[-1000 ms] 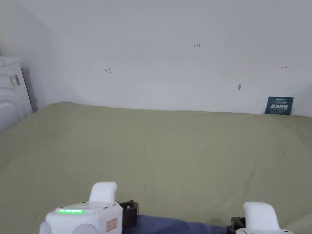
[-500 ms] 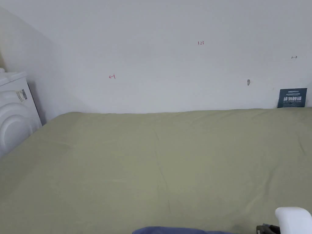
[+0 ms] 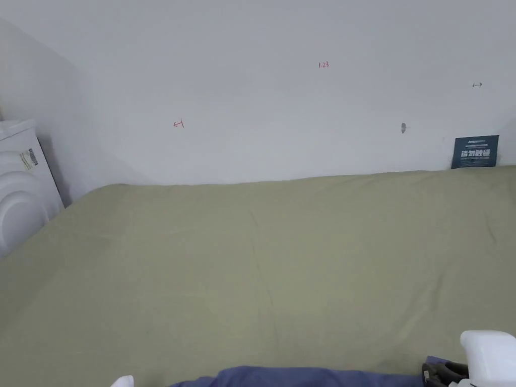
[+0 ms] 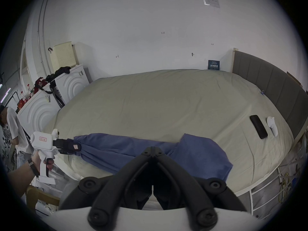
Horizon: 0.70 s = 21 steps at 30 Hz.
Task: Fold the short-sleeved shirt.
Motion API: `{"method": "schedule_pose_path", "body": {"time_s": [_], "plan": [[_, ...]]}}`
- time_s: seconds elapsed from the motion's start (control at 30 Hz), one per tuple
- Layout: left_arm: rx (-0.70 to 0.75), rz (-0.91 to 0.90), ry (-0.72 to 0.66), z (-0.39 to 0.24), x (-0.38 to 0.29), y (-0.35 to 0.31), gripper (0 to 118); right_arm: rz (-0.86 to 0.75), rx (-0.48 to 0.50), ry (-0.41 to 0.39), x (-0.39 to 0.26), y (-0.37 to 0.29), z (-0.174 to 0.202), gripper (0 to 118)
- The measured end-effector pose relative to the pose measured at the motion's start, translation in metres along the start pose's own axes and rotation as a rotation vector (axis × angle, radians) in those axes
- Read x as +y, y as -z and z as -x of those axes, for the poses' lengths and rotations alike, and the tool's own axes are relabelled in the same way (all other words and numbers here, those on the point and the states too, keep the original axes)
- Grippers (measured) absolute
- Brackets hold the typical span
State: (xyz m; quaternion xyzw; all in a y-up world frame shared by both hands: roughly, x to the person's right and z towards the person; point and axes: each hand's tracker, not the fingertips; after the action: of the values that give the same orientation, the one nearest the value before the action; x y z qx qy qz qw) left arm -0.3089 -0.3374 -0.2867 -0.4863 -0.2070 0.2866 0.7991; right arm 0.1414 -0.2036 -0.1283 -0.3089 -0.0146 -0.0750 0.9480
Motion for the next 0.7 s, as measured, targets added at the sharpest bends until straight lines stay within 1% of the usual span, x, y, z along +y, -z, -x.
{"method": "schedule_pose_path", "body": {"time_s": [0.07,0.1,0.23,0.27,0.3,0.33,0.37,0.43,0.53,0.7], "plan": [[0.047,-0.037,0.112,-0.022,0.004,-0.011,23,-0.006,-0.008,0.0,0.001,-0.006,-0.004,1],[0.048,-0.059,0.167,-0.036,0.004,-0.017,23,-0.012,-0.012,0.001,0.001,-0.009,-0.006,1],[0.123,-0.099,0.466,-0.114,0.008,-0.026,23,-0.027,-0.032,-0.008,0.004,-0.018,-0.011,1],[0.134,-0.091,0.519,-0.132,0.009,-0.023,23,-0.03,-0.036,-0.009,0.003,-0.019,-0.012,1],[0.099,-0.083,0.502,-0.148,0.006,-0.018,23,-0.034,-0.039,-0.005,0.003,-0.02,-0.014,1],[0.081,-0.066,0.543,-0.165,0.004,-0.012,23,-0.032,-0.036,0.001,0.002,-0.021,-0.016,1],[0.077,-0.053,0.631,-0.183,0.0,-0.003,23,-0.032,-0.037,0.009,0.001,-0.023,-0.019,1],[0.076,-0.018,0.729,-0.21,-0.01,0.018,23,-0.029,-0.042,0.019,-0.002,-0.025,-0.023,1],[0.068,0.079,0.796,-0.239,-0.032,0.056,23,-0.023,-0.056,0.028,-0.007,-0.031,-0.03,1],[0.062,0.207,0.81,-0.253,-0.069,0.112,23,-0.013,-0.087,0.047,-0.011,-0.034,-0.04,1]]}}
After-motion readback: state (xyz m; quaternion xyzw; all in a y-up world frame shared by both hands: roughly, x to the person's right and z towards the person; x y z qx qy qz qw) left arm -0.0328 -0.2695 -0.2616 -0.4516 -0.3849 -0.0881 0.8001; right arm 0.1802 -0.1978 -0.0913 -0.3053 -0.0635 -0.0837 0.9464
